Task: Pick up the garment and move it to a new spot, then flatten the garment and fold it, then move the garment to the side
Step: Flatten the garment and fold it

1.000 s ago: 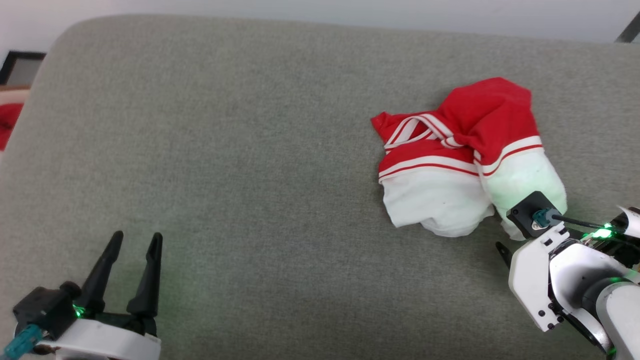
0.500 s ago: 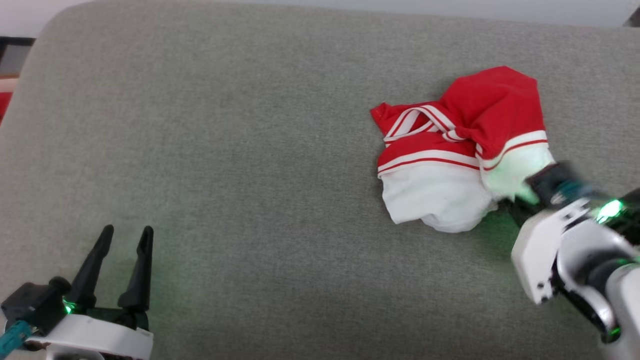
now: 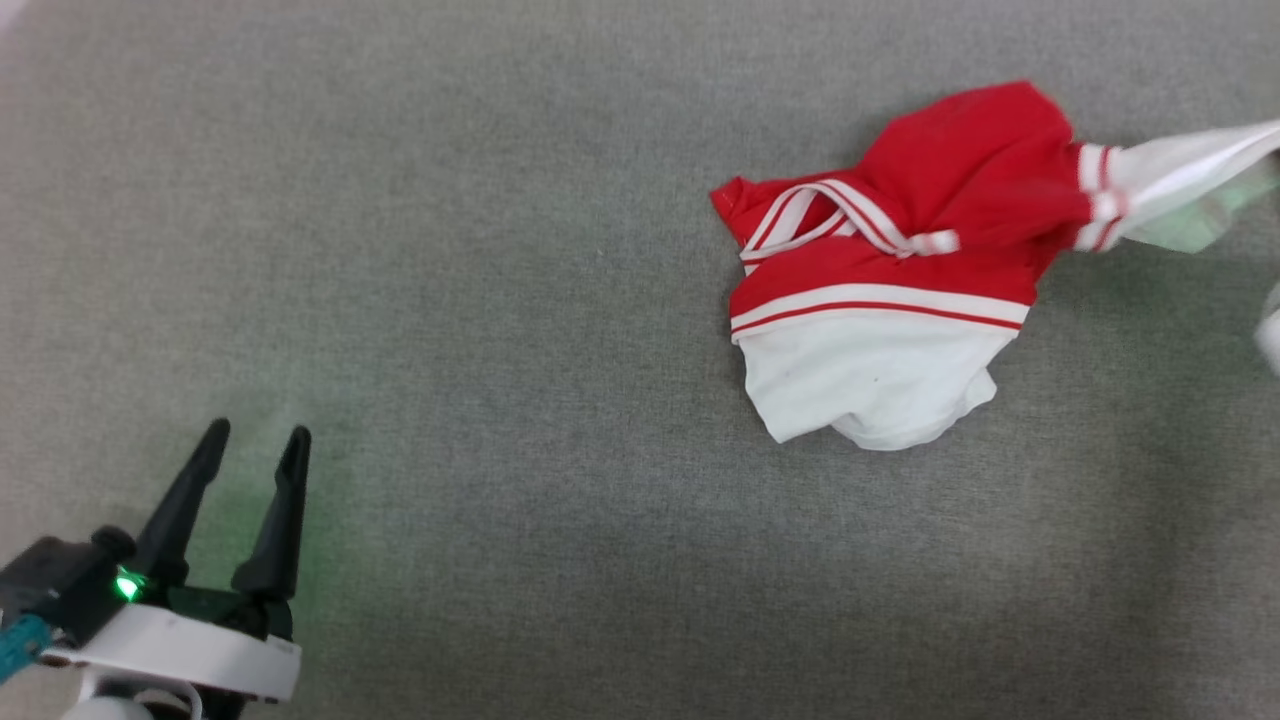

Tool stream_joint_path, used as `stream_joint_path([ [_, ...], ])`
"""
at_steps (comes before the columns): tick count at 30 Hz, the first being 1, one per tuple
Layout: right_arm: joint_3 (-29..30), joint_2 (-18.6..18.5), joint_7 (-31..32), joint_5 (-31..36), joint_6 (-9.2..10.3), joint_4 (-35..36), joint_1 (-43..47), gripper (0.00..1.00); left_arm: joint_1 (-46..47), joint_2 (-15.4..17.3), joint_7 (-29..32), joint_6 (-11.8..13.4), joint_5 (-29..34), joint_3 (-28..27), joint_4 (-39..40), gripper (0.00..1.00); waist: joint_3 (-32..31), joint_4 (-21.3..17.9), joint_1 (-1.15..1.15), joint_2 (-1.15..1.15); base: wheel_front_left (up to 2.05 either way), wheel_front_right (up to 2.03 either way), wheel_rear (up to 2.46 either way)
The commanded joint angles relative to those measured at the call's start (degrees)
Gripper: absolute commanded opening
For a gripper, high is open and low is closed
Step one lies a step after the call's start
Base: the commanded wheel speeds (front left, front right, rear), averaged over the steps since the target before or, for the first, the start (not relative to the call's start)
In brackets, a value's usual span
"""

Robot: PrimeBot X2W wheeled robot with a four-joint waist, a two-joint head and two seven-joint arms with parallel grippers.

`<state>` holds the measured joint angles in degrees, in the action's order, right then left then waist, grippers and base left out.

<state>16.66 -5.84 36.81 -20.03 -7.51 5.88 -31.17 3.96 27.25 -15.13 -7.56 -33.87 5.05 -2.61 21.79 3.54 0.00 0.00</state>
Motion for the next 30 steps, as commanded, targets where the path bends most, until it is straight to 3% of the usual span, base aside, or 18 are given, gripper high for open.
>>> stream_joint_path([
  [1, 3.47, 0.53, -0.49, 2.13, 0.01, -1.88, -3.25, 0.0, 0.87, 0.45, 0.01, 0.15, -0.46, 0.14, 0.33, 1.0, 1.39, 0.18, 0.0, 0.0, 0.0, 0.0, 0.0],
  [9, 17.6, 2.6, -5.6, 16.98, 0.01, -12.51, -16.59, 0.0, 3.4, 1.7, 0.01, 0.15, -2.02, 1.96, 0.42, 1.0, 4.7, 2.62, 0.0, 0.0, 0.0, 0.0, 0.0],
  [13, 21.05, 2.73, -12.02, 16.66, 0.01, -11.1, -21.63, 0.0, 4.07, 1.47, 0.01, 0.15, -2.56, 1.8, 0.02, 1.0, 5.74, 3.65, 0.0, 0.0, 0.0, 0.0, 0.0],
  [19, 17.97, 1.11, -14.91, 16.39, 0.02, -8.3, -16.54, 0.0, 3.68, 1.26, 0.01, 0.14, -2.99, 0.83, 0.2, 1.0, 6.67, 3.16, 0.0, 0.0, 0.0, 0.0, 0.0],
  [30, 27.83, 0.98, -18.81, 17.18, 0.01, -12.59, -4.65, 0.0, 4.55, 2.56, 0.01, 0.15, -3.39, 0.48, 0.73, 1.0, 8.05, 1.32, 0.0, 0.0, 0.0, 0.0, 0.0],
])
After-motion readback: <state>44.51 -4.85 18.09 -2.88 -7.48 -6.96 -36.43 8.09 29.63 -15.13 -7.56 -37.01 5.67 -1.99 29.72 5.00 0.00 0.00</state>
